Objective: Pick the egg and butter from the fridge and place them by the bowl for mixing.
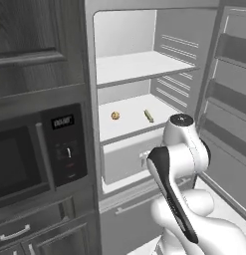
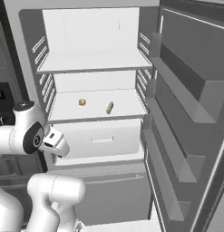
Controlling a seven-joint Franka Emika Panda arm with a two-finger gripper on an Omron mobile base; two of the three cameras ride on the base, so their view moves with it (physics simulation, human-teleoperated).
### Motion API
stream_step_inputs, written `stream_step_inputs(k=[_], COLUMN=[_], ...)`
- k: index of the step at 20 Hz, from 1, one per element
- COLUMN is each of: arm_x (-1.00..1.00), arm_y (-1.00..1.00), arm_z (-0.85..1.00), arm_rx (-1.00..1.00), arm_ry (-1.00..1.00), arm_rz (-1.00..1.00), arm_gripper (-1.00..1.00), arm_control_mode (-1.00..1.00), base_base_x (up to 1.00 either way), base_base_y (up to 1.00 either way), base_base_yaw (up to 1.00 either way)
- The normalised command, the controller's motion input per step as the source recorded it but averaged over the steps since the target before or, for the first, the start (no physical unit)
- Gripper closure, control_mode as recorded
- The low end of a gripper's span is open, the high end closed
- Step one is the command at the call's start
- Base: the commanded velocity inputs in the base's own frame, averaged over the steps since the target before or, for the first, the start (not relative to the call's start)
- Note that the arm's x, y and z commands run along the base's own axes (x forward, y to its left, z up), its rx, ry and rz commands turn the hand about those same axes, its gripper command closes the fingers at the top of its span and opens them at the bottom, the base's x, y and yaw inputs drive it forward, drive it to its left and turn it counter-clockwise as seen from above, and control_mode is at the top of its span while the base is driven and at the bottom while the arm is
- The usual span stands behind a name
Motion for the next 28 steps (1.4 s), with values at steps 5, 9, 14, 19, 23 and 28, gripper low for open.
stream_step_inputs(k=[5, 9, 14, 19, 23, 28], arm_x=[0.00, 0.00, 0.00, 0.00, 0.00, 0.00], arm_y=[0.00, 0.00, 0.00, 0.00, 0.00, 0.00], arm_z=[0.00, 0.00, 0.00, 0.00, 0.00, 0.00], arm_rx=[0.00, 0.00, 0.00, 0.00, 0.00, 0.00], arm_ry=[0.00, 0.00, 0.00, 0.00, 0.00, 0.00], arm_rz=[0.00, 0.00, 0.00, 0.00, 0.00, 0.00], arm_gripper=[-1.00, -1.00, -1.00, -1.00, -1.00, -1.00], arm_control_mode=[1.00, 1.00, 1.00, 1.00, 1.00, 1.00], base_base_x=[0.57, 0.61, 0.61, 0.60, 0.54, 0.40], base_base_y=[-0.28, -0.32, -0.31, -0.27, -0.26, -0.30], base_base_yaw=[0.29, 0.20, 0.21, 0.24, 0.21, 0.12])
